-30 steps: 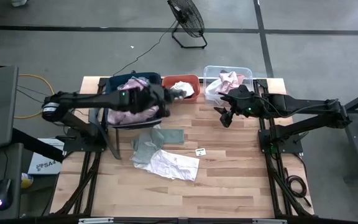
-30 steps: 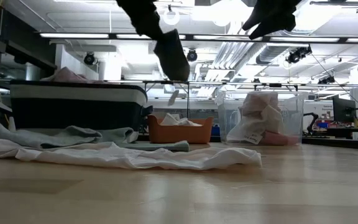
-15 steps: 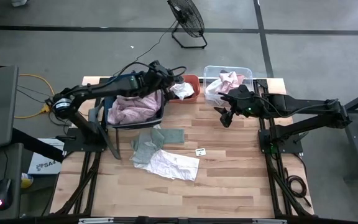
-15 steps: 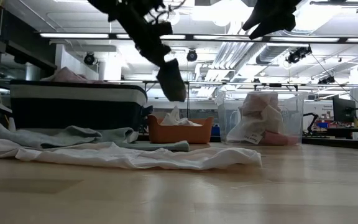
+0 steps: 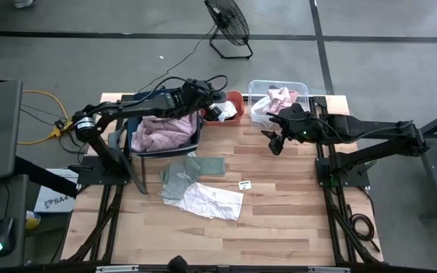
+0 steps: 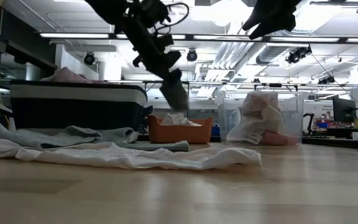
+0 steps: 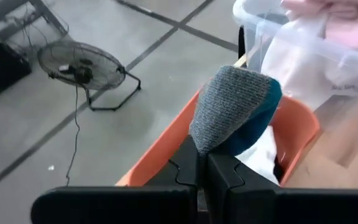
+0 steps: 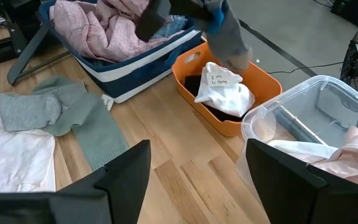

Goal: Pick & Place Cloths
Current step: Put the dark gray sock into the orange bin

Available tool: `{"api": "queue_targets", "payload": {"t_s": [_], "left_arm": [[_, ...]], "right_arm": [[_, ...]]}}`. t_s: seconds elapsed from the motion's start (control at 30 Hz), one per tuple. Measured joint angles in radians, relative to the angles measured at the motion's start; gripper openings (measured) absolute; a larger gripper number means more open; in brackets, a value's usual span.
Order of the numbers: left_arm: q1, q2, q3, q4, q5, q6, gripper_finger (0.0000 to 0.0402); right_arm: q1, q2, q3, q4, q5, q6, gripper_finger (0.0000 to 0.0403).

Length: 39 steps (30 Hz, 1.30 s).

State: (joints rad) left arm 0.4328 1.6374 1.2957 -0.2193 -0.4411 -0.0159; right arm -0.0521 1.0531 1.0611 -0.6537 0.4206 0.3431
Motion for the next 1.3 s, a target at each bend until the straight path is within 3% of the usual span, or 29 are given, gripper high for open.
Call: {"api": "queue_targets", "payload": {"t_s": [0.17,0.57,1.3], "left_arm": [[0.013,0.059,0.011,-0.002,0.025,-0.044,0.0000],[0.012,0.238,0.216,-0.208,0.044,-0.159,0.0000],[0.025,0.379,0.227,-0.211,0.103,-0.227,0.0000]], "right_arm": [[0.000,0.000,0.000,0.000,0.000,0.000,0.0256],[0.000,0.000,0.000,0.000,0.000,0.000,0.0256],[0.000,0.000,0.000,-0.001,0.000,0.005,0.0256]]}}
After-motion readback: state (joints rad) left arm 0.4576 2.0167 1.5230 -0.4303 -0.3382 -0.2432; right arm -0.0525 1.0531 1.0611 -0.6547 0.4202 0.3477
